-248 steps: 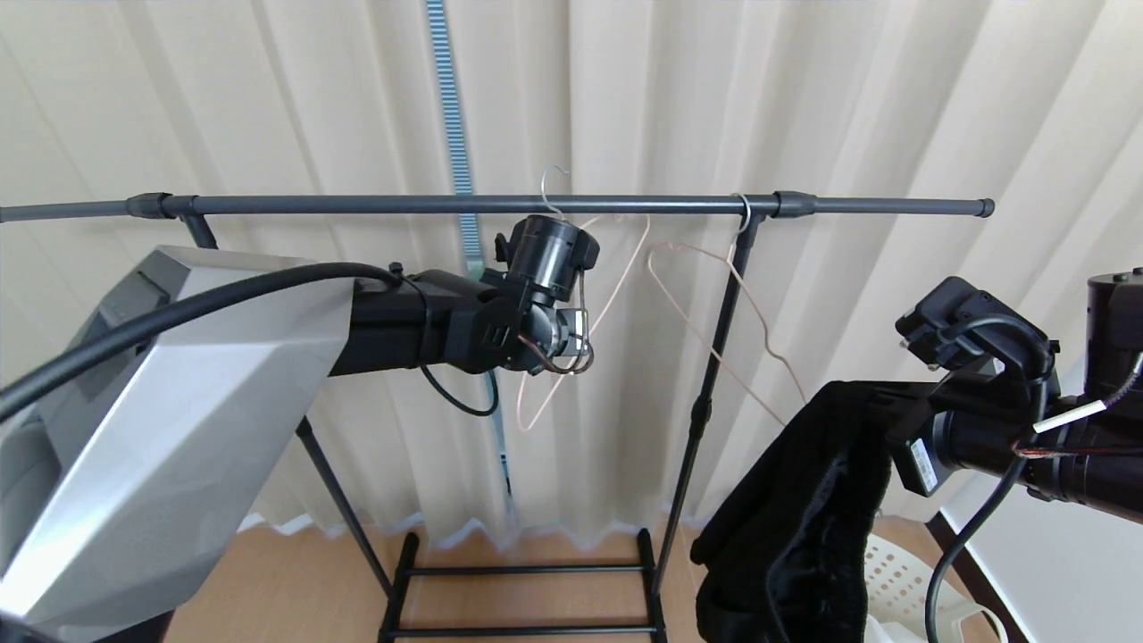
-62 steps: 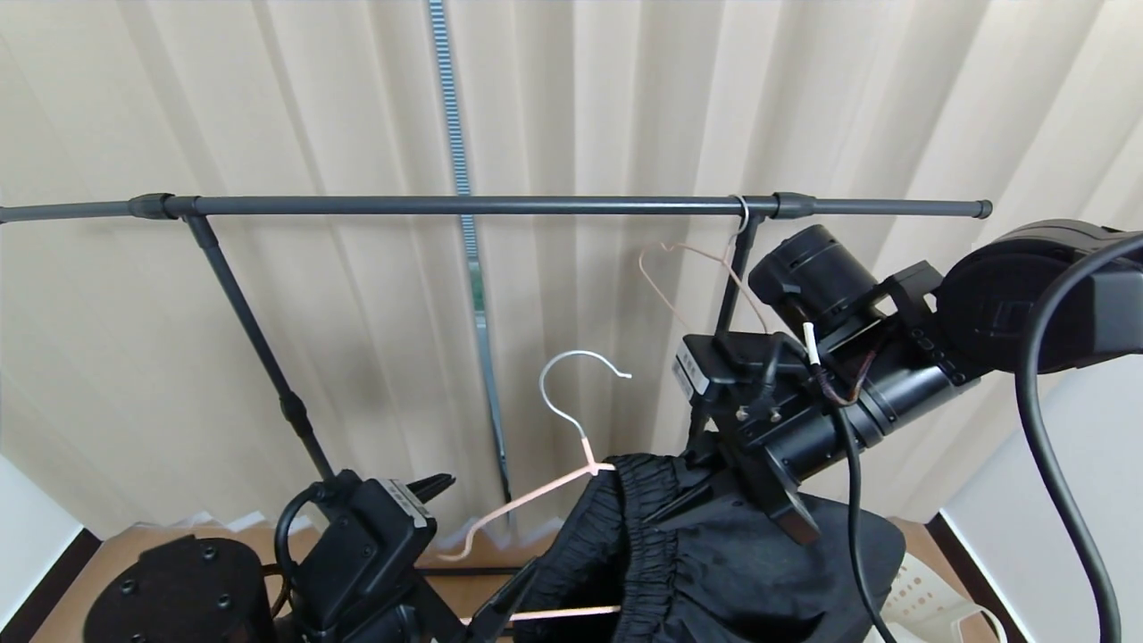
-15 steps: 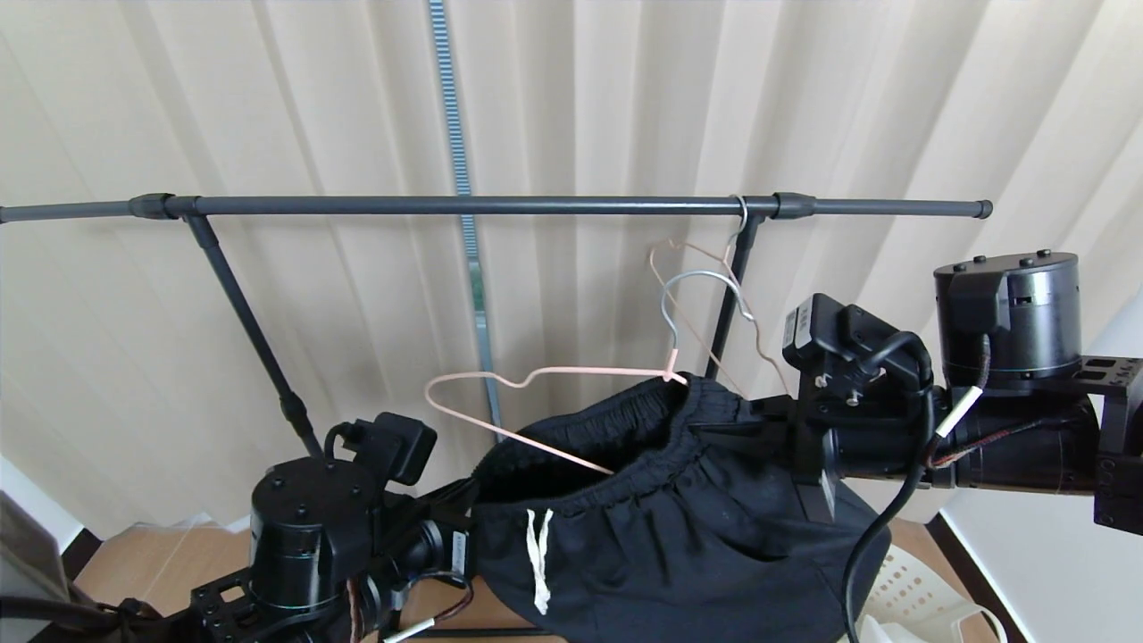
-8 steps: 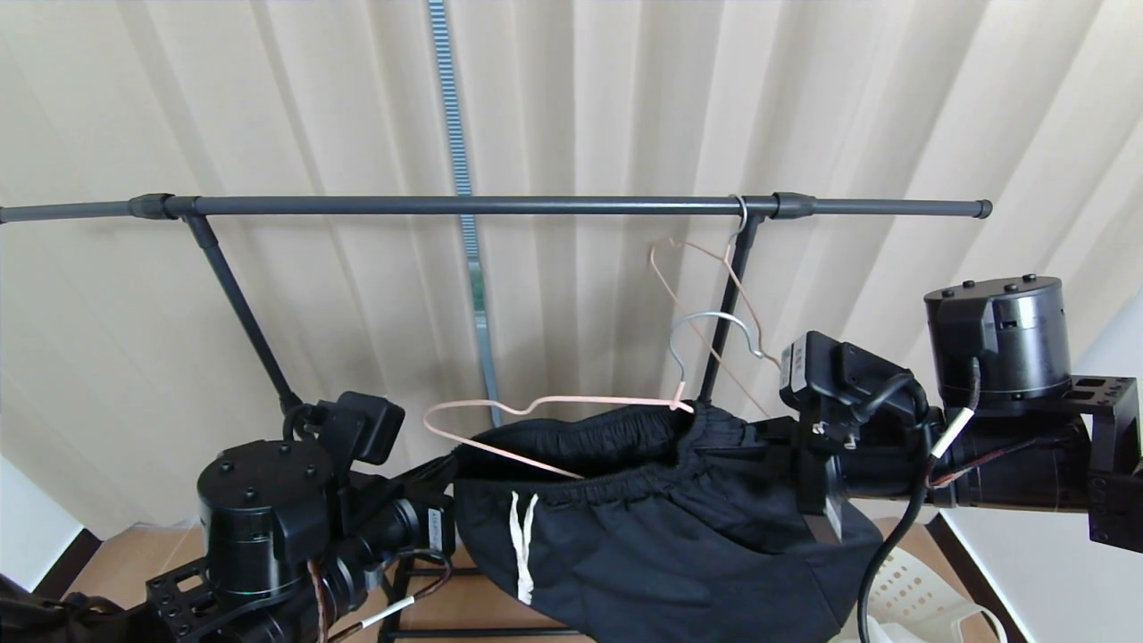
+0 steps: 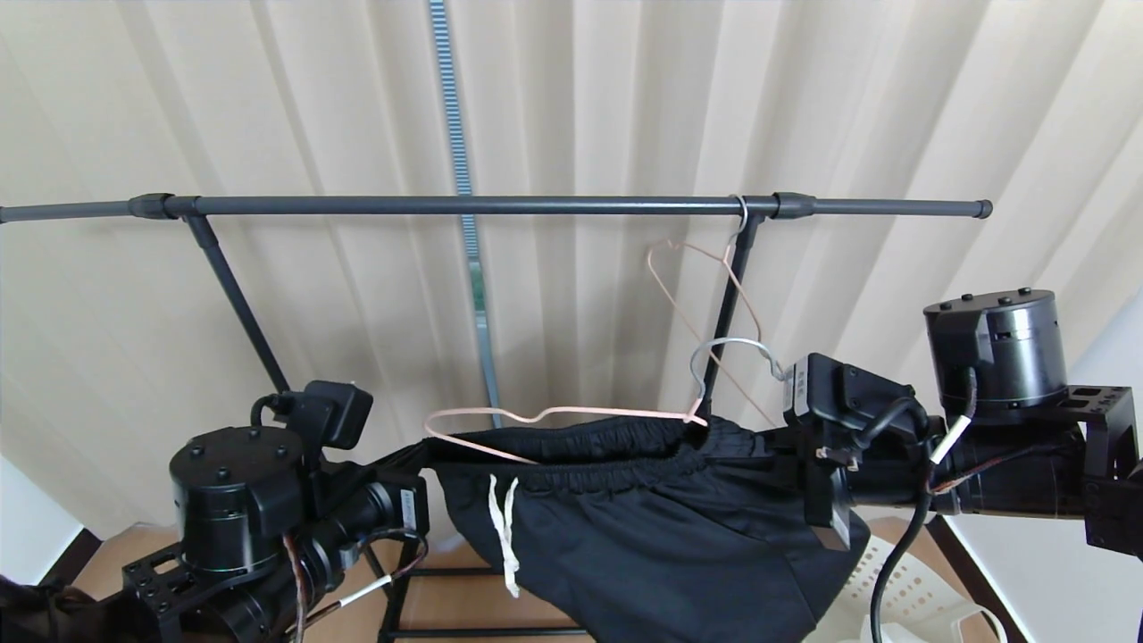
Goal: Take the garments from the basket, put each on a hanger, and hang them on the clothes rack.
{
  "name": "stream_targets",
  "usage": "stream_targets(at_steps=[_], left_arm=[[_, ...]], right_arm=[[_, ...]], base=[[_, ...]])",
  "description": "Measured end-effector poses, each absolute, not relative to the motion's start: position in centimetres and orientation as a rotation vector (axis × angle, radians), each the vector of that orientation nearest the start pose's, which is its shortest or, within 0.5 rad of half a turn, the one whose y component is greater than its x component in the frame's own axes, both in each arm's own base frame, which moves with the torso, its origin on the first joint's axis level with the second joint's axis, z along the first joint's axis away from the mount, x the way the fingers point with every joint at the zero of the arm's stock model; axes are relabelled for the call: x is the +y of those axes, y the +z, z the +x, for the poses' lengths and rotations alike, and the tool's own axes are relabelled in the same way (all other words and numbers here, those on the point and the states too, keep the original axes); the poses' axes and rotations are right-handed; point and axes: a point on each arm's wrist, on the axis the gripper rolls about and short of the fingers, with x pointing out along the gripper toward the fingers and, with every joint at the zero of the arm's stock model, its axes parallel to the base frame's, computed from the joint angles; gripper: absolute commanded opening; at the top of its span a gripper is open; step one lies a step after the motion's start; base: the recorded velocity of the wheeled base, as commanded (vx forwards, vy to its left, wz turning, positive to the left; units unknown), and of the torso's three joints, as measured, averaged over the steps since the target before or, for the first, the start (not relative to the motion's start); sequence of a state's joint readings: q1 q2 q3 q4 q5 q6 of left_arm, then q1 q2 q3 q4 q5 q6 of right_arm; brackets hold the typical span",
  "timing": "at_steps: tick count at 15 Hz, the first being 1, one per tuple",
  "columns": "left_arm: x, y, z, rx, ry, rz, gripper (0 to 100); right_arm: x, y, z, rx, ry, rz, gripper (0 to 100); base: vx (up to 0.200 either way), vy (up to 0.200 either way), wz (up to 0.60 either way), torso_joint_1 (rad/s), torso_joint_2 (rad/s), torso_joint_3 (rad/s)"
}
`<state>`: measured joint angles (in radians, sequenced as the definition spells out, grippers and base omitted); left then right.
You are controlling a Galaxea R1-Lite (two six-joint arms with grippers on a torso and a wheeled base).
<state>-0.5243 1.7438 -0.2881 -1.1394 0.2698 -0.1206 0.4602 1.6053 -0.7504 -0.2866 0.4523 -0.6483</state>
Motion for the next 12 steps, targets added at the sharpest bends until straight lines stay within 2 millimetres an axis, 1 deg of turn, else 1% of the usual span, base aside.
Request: stream_targets(at_steps=[4,12], left_arm=[[-11.1,10.5,21.4,0.28,-0.219,0.011,0],[-11.0,12.2,21.3,0.209,-0.226,0.069,0]], right_arm=[[12.6,15.7,23.7,0.301,1.032,-0.608,0],[13.6,12.9,24.8,0.411,0.966,-0.702,0]], base=[[0.0,0.0,0.0,0.0,0.0,0.0],[0.0,0.0,0.0,0.0,0.0,0.0]])
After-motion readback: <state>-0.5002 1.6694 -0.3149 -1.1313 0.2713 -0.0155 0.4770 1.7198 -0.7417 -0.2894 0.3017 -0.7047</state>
